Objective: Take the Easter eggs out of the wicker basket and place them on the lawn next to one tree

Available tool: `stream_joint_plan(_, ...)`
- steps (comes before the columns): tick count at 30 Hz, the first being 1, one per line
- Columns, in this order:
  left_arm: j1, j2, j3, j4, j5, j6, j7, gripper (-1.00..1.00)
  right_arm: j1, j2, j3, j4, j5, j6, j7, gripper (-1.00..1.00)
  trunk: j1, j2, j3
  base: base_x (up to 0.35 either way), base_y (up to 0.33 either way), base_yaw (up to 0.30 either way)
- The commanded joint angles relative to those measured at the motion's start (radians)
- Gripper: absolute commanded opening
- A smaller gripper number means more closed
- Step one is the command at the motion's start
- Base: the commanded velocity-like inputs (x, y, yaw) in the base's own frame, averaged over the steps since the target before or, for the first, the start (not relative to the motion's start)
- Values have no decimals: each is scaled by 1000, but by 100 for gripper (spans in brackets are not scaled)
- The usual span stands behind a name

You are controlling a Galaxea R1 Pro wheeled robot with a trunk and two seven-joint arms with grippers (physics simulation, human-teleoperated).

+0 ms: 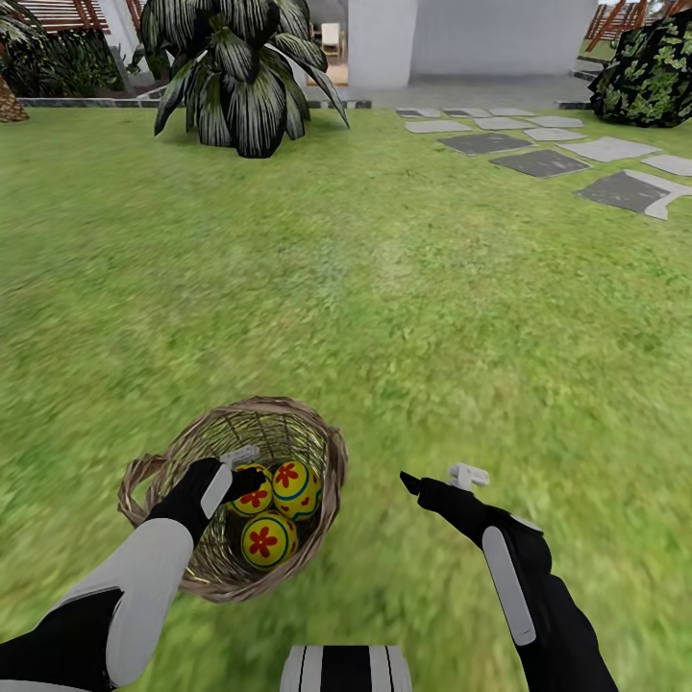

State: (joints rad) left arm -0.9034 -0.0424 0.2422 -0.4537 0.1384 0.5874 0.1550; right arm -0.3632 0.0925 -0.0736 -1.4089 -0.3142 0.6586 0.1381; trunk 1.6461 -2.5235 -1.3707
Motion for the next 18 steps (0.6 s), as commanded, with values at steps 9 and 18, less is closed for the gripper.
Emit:
stream_joint_plan(9,0,-1,3,-3,7,6,8,-100,0,1,-3,-1,1,7,6,100,0,0,-1,0,0,0)
stream_joint_plan(18,0,-1,3,-3,10,7,8,-100,0,0,-3,-1,1,7,8,100,0,0,-1,0,0,0)
